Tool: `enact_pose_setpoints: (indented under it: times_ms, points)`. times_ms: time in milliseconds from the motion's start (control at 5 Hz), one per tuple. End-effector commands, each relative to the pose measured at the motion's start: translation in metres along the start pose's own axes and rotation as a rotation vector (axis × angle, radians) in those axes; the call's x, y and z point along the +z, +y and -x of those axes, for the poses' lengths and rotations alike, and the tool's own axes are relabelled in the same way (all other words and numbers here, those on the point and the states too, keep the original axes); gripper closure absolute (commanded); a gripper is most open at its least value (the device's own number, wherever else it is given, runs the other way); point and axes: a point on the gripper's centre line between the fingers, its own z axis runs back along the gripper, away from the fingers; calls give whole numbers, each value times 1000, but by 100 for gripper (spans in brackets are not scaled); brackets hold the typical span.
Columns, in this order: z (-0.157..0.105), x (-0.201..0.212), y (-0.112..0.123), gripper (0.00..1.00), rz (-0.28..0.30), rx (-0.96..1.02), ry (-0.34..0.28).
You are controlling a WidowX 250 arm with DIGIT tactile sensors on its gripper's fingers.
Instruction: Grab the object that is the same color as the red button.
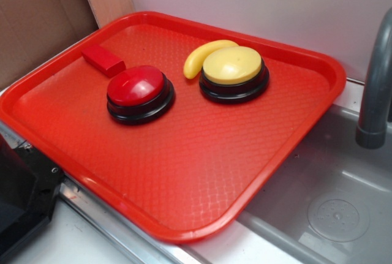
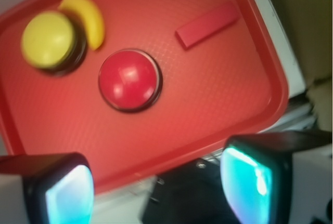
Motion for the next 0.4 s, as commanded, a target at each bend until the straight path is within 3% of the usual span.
enact_pose_setpoints:
  times_ms: [0, 200]
  points:
    - [-52, -54, 36, 0, -121, 473, -240]
    - [-72, -84, 43, 0, -182, 552, -311]
